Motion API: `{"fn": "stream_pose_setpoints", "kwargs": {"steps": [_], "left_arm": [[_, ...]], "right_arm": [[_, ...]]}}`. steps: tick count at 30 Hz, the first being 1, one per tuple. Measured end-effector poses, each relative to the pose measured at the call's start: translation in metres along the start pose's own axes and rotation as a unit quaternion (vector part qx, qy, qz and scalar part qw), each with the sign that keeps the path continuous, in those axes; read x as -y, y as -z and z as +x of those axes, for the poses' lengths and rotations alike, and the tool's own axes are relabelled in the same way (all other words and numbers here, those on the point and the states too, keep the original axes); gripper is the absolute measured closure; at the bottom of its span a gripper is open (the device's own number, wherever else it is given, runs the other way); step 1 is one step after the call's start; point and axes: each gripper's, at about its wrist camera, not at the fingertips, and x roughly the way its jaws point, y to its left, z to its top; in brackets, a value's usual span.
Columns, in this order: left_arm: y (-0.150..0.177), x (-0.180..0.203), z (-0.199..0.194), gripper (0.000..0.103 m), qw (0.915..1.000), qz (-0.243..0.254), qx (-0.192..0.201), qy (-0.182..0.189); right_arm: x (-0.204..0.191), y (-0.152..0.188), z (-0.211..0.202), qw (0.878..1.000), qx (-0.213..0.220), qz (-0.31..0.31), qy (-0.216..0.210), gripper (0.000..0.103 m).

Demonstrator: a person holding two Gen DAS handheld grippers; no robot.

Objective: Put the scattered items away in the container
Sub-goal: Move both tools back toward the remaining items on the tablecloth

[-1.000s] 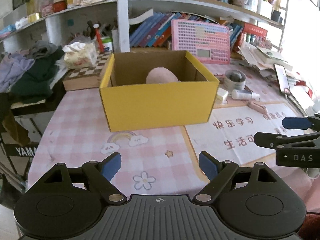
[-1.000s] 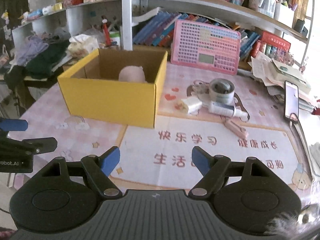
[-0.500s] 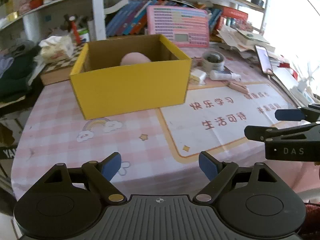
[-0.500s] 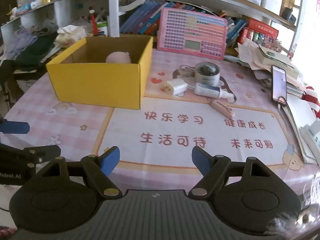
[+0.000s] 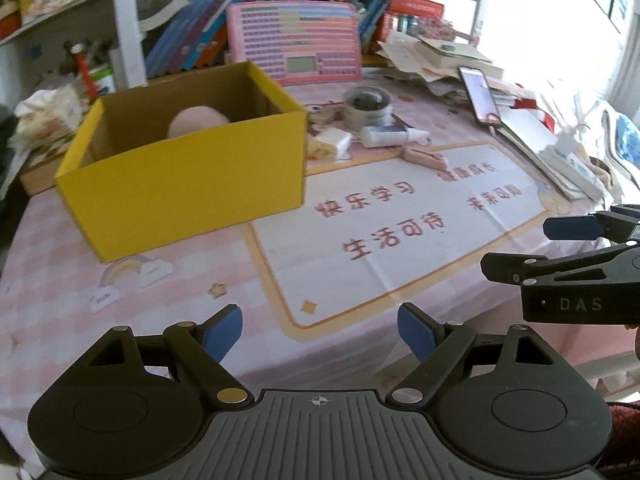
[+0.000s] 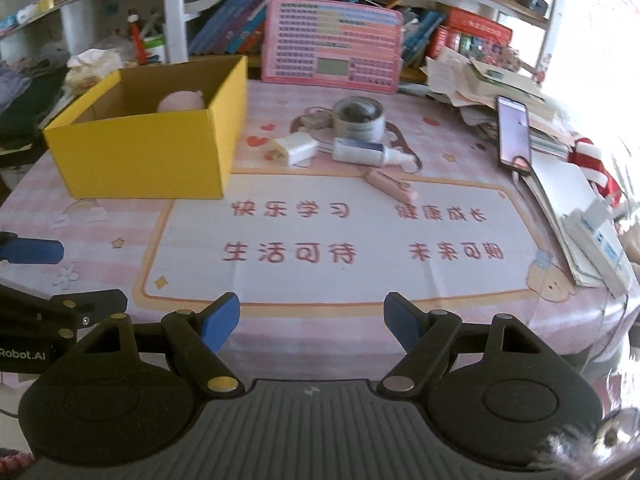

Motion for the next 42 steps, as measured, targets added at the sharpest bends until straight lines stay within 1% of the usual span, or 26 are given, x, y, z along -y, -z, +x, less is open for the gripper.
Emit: {"fn": "stream_pose_setpoints", "kwargs": {"steps": [7,17,24,30,36,42], "left_arm": [[-0.011,0.019,0.014,0.016,0.9995,0.025,-0.004,0.017],[-0.033,0.038,0.037,0.016,0.9989,0.040,-0.011,0.024],[-0.055,0.052,0.060,0.016,0.9988,0.042,-0.017,0.017],[-0.076,0.065,0.085,0.016,0.9985,0.049,-0.019,0.011],[-0.099,0.075,0.108,0.016,0.9985,0.052,-0.015,-0.005],[-0.118,0.076,0.126,0.016,0.9983,0.047,-0.010,-0.034]], "right_arm": [[0.019,0.002,0.004,1.000,-0.007,0.013,0.011,0.025],[0.047,-0.010,0.023,1.000,-0.012,0.019,0.008,0.025],[0.067,-0.024,0.044,1.000,-0.019,0.008,-0.007,0.025],[0.092,-0.042,0.070,1.000,-0.025,0.005,-0.018,0.025],[0.115,-0.060,0.096,0.999,-0.029,0.008,-0.034,0.026],[0.129,-0.078,0.123,0.998,-0.034,0.007,-0.060,0.027]]}}
